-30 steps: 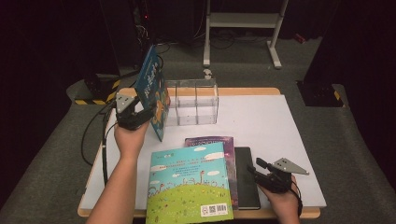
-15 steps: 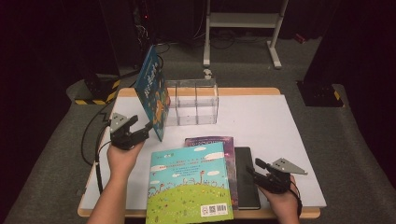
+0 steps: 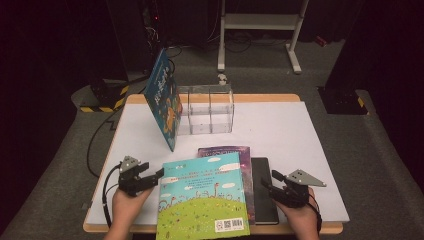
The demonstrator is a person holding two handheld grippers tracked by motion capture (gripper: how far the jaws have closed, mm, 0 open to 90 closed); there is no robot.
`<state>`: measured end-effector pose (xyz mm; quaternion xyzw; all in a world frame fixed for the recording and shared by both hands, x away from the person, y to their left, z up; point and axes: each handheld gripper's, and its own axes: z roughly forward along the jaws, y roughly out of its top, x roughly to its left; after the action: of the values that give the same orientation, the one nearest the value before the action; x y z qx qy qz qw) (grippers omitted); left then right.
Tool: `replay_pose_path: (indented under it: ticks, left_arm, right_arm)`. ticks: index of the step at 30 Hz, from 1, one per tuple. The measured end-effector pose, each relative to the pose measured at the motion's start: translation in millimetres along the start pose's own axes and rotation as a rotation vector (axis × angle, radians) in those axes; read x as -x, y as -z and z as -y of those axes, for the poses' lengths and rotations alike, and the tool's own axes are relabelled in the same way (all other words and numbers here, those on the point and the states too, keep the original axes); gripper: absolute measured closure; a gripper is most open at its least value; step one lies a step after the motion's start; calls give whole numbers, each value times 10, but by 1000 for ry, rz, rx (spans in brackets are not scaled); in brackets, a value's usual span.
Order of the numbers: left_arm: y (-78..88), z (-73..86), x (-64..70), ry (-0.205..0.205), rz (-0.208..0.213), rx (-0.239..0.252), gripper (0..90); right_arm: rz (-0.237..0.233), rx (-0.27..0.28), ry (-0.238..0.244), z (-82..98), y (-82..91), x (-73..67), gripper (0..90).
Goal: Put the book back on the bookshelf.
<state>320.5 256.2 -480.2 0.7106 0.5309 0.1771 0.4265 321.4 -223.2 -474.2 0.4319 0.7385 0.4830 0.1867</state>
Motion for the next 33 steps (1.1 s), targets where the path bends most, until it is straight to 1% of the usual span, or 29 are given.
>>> replay_pose_path:
  ticks: [2, 3, 4, 5, 7, 8, 9, 11, 13, 14, 15, 16, 18, 19, 20, 22, 23, 26, 27, 29, 32, 33]
  left_arm:
    - [8, 90, 43, 13, 21, -10, 272]
    - [14, 135, 67, 17, 42, -13, 265]
    - [17, 161, 80, 14, 51, -24, 259]
    - [16, 194, 102, 23, 56, -32, 253]
    - [19, 240, 140, 36, 77, -37, 246]
    - [17, 259, 166, 34, 85, -39, 243]
    - [13, 274, 188, 23, 81, -42, 243]
    - [0, 302, 227, 16, 91, -44, 242]
    - [-14, 326, 246, 31, 107, -44, 241]
    - [-18, 339, 254, 31, 114, -41, 237]
    - [-24, 352, 259, 25, 115, -46, 237]
    - [-34, 366, 269, 30, 112, -51, 237]
    - [-46, 389, 265, 25, 99, -55, 235]
    - [-43, 394, 263, 39, 99, -55, 234]
    - [-41, 396, 261, 45, 104, -53, 237]
    - [-37, 397, 267, 38, 102, -58, 238]
    - [-36, 402, 272, 39, 103, -56, 237]
    - [-26, 407, 275, 38, 109, -57, 227]
    - [-23, 410, 278, 37, 105, -55, 219]
    - [-11, 421, 274, 49, 107, -46, 210]
    - [2, 440, 255, 78, 120, -40, 204]
    - [3, 442, 257, 81, 123, -38, 196]
  right_arm:
    - [4, 5, 14, -30, 13, -45, 455]
    - [4, 6, 24, -42, 16, -70, 455]
    - [4, 7, 39, -57, 18, -103, 455]
    - [2, 5, 44, -69, 18, -129, 455]
    - [-12, 2, 56, -97, 11, -193, 452]
    - [-22, 2, 64, -112, 5, -234, 452]
    - [-37, 3, 72, -127, -1, -278, 451]
    - [-53, -4, 98, -155, -27, -371, 452]
    - [-66, -18, 120, -179, -59, -456, 452]
    - [-66, -26, 133, -185, -76, -497, 452]
    - [-66, -35, 147, -187, -94, -530, 453]
    - [-65, -45, 157, -184, -114, -556, 455]
    - [-76, -61, 154, -175, -156, -576, 456]
    - [-74, -68, 156, -171, -170, -586, 460]
    - [-69, -75, 161, -167, -185, -595, 464]
    - [-40, -104, 183, -155, -220, -613, 481]
    - [-42, -97, 185, -149, -224, -611, 481]
    - [-46, -114, 180, -162, -231, -598, 482]
    - [-47, -118, 172, -160, -231, -595, 481]
    - [-51, -116, 162, -150, -233, -587, 485]
    - [-44, -116, 170, -146, -231, -599, 494]
    - [-46, -118, 172, -143, -231, -603, 513]
